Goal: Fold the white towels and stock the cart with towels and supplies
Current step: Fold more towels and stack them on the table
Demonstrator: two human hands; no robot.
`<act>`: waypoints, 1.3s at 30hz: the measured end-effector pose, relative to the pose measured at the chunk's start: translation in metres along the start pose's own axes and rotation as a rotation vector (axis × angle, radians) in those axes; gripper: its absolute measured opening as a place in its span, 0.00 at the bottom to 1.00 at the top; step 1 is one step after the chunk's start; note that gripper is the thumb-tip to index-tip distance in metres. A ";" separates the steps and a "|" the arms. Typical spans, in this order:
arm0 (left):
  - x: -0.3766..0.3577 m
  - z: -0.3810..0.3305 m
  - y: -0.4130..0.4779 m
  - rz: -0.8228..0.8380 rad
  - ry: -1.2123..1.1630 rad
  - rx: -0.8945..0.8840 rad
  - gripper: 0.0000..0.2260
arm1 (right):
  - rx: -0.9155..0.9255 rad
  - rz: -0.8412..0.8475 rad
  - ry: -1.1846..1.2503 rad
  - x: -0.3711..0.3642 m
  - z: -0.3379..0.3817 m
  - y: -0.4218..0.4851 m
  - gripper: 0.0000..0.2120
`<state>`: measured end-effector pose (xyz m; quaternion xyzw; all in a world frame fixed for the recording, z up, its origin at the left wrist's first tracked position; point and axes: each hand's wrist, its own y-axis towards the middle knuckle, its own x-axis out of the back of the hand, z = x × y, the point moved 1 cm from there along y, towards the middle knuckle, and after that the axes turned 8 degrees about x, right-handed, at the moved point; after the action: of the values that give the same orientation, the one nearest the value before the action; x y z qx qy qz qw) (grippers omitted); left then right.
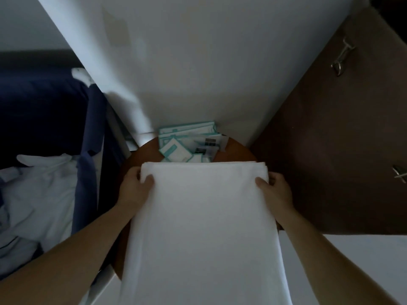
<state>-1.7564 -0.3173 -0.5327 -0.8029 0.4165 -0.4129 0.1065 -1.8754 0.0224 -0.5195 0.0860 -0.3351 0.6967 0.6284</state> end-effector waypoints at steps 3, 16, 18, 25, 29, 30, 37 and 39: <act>0.003 0.017 -0.021 -0.085 0.107 -0.049 0.32 | 0.039 0.000 -0.066 0.001 -0.008 -0.018 0.28; -0.019 0.117 -0.125 0.039 0.829 -0.413 0.36 | 0.155 0.180 -0.528 0.006 -0.062 -0.133 0.43; -0.014 0.132 -0.135 0.022 0.694 -0.370 0.37 | 0.098 0.170 -0.522 0.011 -0.070 -0.150 0.41; -0.001 0.145 -0.191 0.009 0.156 0.060 0.23 | -0.028 0.128 -0.518 0.027 -0.086 -0.207 0.28; 0.009 0.133 -0.199 0.070 0.162 0.194 0.23 | -0.091 0.133 -0.516 0.034 -0.084 -0.212 0.30; 0.011 0.131 -0.199 0.082 0.168 0.211 0.24 | -0.117 0.131 -0.485 0.034 -0.083 -0.212 0.30; 0.016 0.134 -0.199 0.174 0.160 0.309 0.21 | -0.262 0.024 -0.262 0.028 -0.088 -0.219 0.31; 0.021 0.129 -0.193 0.182 0.128 0.311 0.19 | -0.316 0.038 -0.174 0.031 -0.086 -0.215 0.31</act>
<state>-1.5405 -0.2338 -0.5035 -0.7079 0.4246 -0.5111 0.2395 -1.6544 0.0938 -0.4910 0.0399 -0.4948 0.6371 0.5897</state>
